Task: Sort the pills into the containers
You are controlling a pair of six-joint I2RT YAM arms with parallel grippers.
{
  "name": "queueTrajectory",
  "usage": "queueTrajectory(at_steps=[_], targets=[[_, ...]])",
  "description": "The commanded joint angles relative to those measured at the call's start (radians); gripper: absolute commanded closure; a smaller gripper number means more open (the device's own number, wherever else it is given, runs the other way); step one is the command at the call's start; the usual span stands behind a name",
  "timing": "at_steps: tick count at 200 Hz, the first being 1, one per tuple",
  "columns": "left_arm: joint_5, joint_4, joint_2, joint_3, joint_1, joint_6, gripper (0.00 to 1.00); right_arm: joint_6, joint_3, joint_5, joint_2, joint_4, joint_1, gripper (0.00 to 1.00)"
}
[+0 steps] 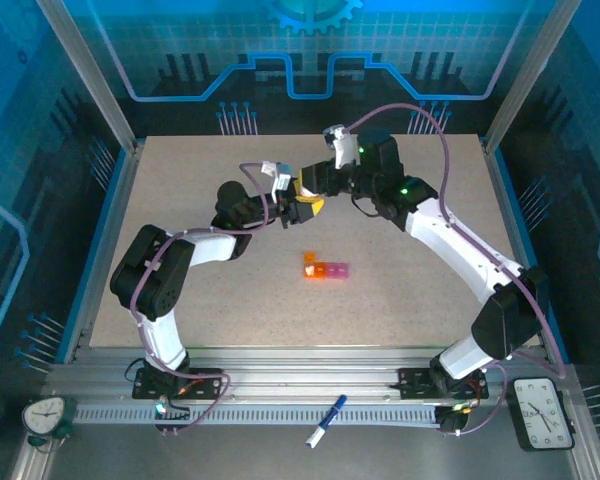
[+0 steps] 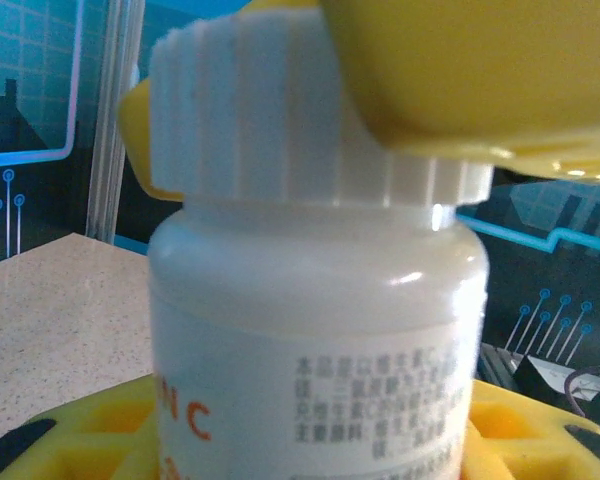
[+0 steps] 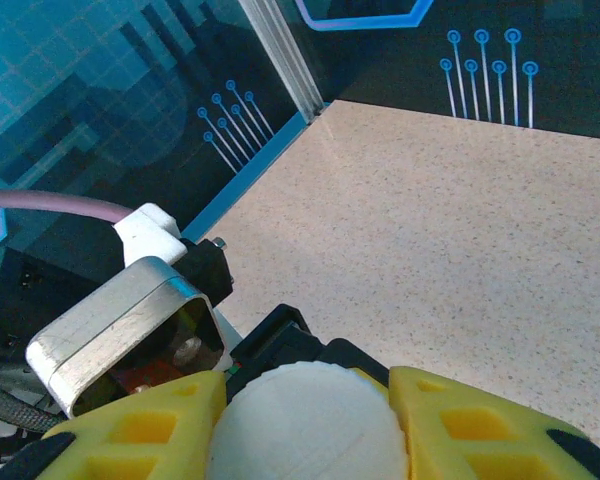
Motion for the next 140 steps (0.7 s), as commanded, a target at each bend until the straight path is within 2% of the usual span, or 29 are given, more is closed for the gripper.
queueTrajectory(at_steps=[1,21,22,26,29,76,117,140], targets=[[-0.047,0.047,-0.012,0.009,0.001,0.005,0.78,0.046,-0.03,0.067,-0.024,0.012,0.005,0.74],[-0.069,0.047,-0.014,-0.011,0.0,-0.002,0.46,0.049,-0.051,0.087,-0.035,0.039,-0.022,0.74],[-0.07,0.047,-0.015,-0.013,0.001,-0.003,0.42,0.049,-0.051,0.088,-0.035,0.041,-0.023,0.74],[-0.072,0.048,-0.015,-0.018,-0.001,-0.002,0.1,0.052,-0.057,0.09,-0.036,0.047,-0.029,0.74],[-0.07,0.048,-0.016,-0.022,-0.001,0.0,0.02,0.054,-0.06,0.093,-0.038,0.051,-0.033,0.74],[-0.111,0.076,-0.052,-0.156,-0.001,0.026,0.01,0.063,-0.117,0.127,-0.059,0.091,-0.095,0.74],[-0.206,0.075,-0.141,-0.298,-0.002,0.073,0.01,0.056,-0.256,0.18,-0.101,0.181,-0.15,0.74],[-0.251,0.01,-0.213,-0.346,-0.001,0.1,0.01,0.035,-0.347,0.236,-0.115,0.25,-0.173,0.74]])
